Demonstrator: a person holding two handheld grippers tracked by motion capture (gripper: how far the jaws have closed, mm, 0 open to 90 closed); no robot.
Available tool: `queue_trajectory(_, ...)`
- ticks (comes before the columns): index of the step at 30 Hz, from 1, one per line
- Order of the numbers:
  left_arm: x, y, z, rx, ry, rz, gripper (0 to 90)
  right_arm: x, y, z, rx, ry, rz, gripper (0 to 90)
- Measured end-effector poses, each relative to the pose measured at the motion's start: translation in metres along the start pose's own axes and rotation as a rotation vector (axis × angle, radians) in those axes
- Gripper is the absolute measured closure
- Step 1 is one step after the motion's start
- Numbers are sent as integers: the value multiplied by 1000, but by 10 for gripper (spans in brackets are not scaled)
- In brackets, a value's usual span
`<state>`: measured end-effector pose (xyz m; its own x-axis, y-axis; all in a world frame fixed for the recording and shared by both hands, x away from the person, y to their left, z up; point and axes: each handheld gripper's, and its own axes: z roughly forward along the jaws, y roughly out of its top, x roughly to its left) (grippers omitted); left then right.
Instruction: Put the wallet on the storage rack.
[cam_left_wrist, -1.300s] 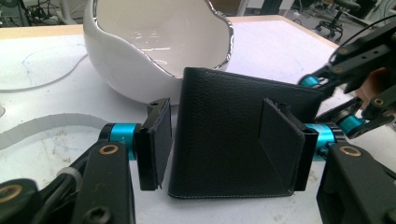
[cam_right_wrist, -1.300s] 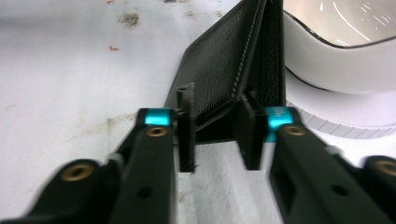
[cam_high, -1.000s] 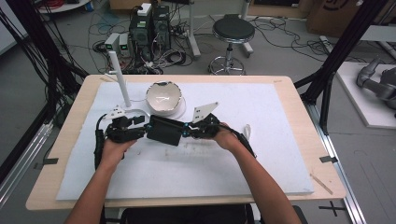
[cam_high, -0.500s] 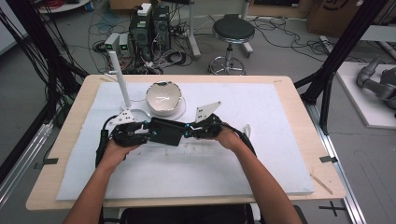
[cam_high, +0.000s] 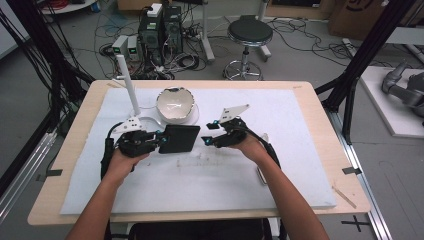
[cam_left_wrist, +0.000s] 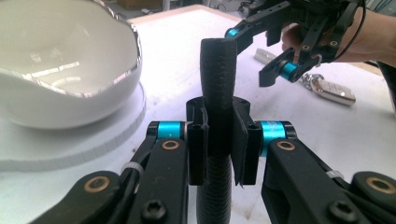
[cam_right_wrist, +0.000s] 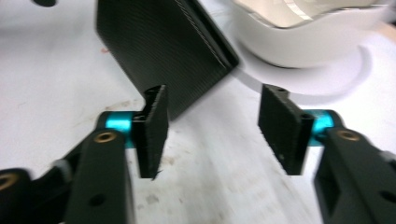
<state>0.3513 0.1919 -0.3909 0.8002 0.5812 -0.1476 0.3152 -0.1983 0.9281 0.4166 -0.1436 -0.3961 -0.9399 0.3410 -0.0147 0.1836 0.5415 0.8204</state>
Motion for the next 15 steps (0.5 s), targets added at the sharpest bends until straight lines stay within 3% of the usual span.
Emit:
queue_trajectory(6, -7, 27, -4, 12, 36, 68, 782, -1, -16, -45, -47, -125, 53, 349)
queue_trajectory(10, -10, 46, -7, 13, 45, 108, 782, 0, -30, -77, -83, -176, 71, 356)
queue_trajectory(15, -9, 69, -11, 42, 74, 162, 782, 3, -51, -112, -138, -224, 127, 357)
